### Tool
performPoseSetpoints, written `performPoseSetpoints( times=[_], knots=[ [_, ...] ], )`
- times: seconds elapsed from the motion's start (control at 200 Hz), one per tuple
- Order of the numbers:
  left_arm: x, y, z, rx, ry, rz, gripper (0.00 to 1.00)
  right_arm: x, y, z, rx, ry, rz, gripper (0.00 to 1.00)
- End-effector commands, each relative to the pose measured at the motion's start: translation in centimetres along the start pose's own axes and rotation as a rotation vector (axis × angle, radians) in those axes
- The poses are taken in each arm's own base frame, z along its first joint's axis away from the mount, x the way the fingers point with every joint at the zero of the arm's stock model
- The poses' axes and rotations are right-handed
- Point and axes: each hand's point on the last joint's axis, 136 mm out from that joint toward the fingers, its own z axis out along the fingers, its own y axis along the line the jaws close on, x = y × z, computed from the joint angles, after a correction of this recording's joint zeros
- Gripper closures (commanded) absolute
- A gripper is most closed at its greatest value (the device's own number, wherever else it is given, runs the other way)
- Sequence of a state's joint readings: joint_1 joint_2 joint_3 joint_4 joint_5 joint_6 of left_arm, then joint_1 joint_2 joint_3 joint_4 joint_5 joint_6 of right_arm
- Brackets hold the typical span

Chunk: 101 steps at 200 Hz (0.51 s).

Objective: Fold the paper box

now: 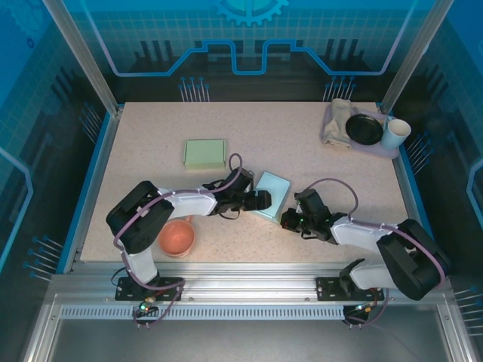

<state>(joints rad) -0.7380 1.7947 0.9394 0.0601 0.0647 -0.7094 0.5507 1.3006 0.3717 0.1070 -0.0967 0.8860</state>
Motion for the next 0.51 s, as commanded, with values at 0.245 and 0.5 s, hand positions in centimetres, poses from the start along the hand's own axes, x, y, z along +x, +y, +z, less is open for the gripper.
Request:
performPoseSetpoints(
  times=[0.245, 0.5],
  knots=[
    [1.4, -0.3, 0.6, -0.026, 0.041, -0.021, 0.12, 0.8, -0.2, -0.3, 0.01, 0.017, 0.011, 0.97],
    [1.8, -0.2, 1.3, -0.036, 0.057, -0.032, 0.12, 2.0, -0.2, 1.5, -0.011, 0.089, 0.051, 0.96]
  ],
)
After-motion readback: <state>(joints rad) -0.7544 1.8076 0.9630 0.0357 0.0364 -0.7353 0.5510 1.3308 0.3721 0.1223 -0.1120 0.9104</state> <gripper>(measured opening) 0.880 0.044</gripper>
